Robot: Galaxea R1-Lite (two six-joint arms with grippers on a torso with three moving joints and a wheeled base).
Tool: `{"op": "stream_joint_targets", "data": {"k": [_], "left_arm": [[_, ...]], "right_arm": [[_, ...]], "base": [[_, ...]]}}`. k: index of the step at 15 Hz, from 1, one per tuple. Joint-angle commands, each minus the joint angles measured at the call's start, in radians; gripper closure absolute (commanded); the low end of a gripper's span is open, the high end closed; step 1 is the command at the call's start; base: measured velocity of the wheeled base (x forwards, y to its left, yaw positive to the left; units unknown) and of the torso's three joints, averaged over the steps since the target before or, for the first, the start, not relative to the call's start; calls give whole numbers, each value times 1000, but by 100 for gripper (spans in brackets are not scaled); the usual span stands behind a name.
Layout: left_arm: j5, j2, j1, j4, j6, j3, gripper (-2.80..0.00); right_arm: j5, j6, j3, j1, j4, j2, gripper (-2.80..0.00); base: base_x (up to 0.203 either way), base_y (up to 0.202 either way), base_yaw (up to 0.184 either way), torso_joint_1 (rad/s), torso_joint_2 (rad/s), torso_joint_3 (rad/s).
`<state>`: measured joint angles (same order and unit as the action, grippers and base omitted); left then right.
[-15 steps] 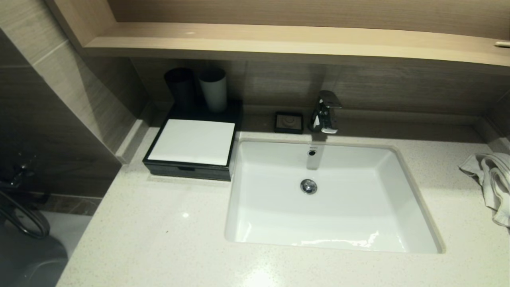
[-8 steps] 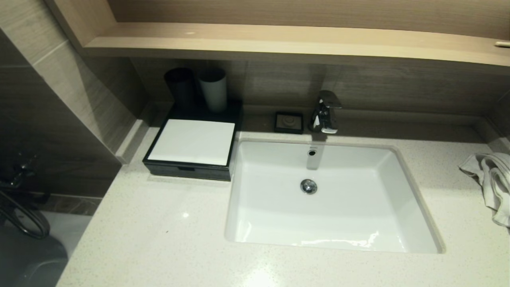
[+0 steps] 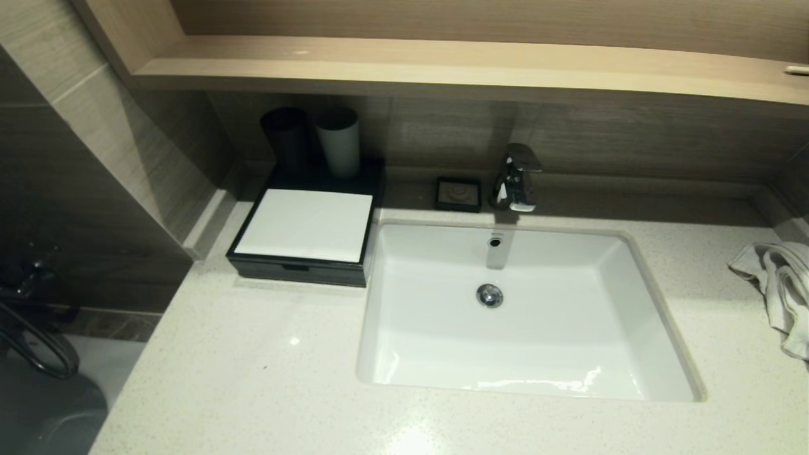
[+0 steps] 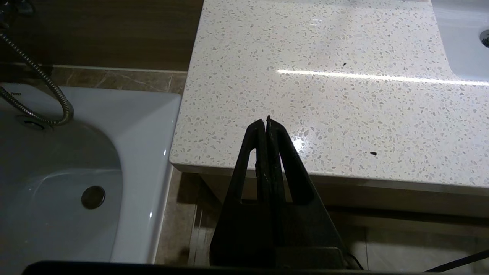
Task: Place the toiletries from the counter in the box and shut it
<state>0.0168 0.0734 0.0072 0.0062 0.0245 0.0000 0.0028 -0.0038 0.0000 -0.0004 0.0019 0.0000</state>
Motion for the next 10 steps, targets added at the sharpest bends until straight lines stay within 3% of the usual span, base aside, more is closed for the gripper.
{"op": "stream_joint_targets", "data": {"k": [1,10], "left_arm": [[2,2,0,0,0,0,0],[0,-69,-1,-1,-1,0,0]], "right_arm": [[0,-1,0,0,0,0,0],[0,-1,0,0,0,0,0]], "base": [[0,0,0,0,0,0],[0,0,0,0,0,0]]}}
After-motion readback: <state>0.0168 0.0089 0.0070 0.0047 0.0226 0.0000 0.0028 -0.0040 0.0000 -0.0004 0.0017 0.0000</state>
